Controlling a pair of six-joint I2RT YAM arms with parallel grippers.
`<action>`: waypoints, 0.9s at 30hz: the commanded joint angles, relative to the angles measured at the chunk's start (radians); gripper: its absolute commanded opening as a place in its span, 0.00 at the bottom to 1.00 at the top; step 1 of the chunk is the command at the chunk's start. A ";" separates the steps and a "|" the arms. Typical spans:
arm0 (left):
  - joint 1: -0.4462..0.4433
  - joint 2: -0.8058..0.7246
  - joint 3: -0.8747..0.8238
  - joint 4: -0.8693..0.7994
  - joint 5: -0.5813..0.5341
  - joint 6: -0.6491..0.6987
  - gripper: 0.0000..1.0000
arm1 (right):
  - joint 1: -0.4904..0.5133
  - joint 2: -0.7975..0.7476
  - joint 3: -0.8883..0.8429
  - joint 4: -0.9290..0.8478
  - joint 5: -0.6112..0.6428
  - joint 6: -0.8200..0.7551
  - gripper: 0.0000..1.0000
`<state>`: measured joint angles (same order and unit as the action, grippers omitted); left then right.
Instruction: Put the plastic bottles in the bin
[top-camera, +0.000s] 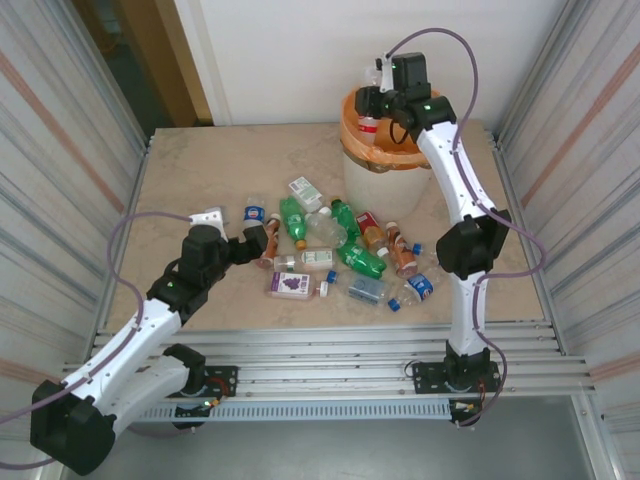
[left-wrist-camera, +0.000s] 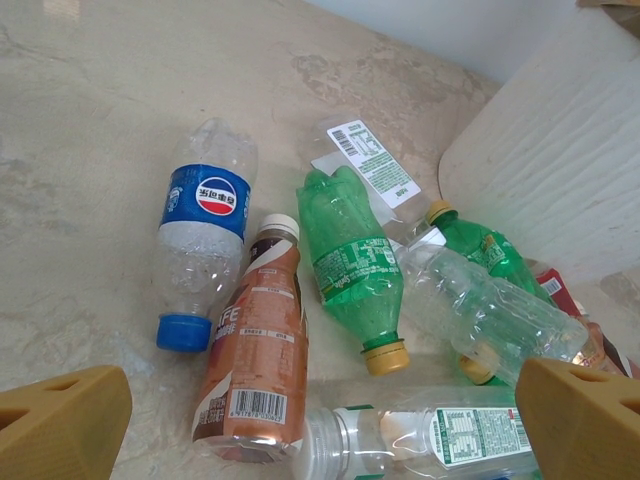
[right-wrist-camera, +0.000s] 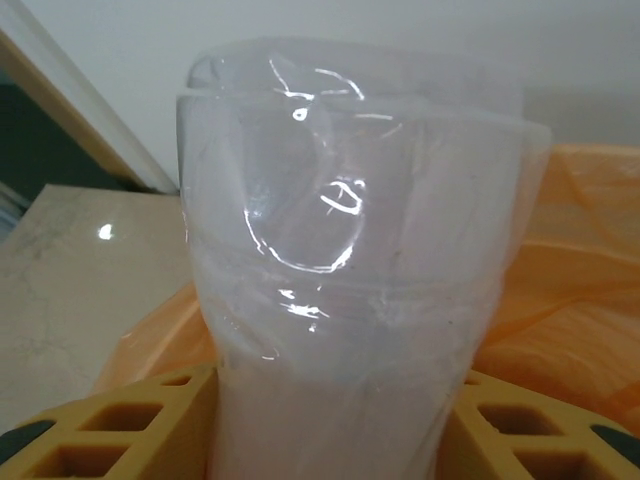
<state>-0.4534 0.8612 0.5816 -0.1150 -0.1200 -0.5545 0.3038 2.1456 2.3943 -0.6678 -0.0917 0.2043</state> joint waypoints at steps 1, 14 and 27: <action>0.006 -0.002 0.034 -0.029 0.003 0.008 0.99 | -0.002 -0.009 -0.032 -0.010 -0.022 0.000 0.56; 0.006 -0.008 0.038 -0.040 0.008 0.005 0.99 | -0.005 -0.068 -0.090 0.014 -0.034 0.024 0.78; 0.017 0.033 0.081 -0.114 -0.015 0.024 0.99 | -0.023 -0.164 -0.038 -0.025 -0.018 0.021 0.85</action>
<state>-0.4503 0.8749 0.6132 -0.1864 -0.1234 -0.5522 0.2874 2.0632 2.3169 -0.6712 -0.1116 0.2253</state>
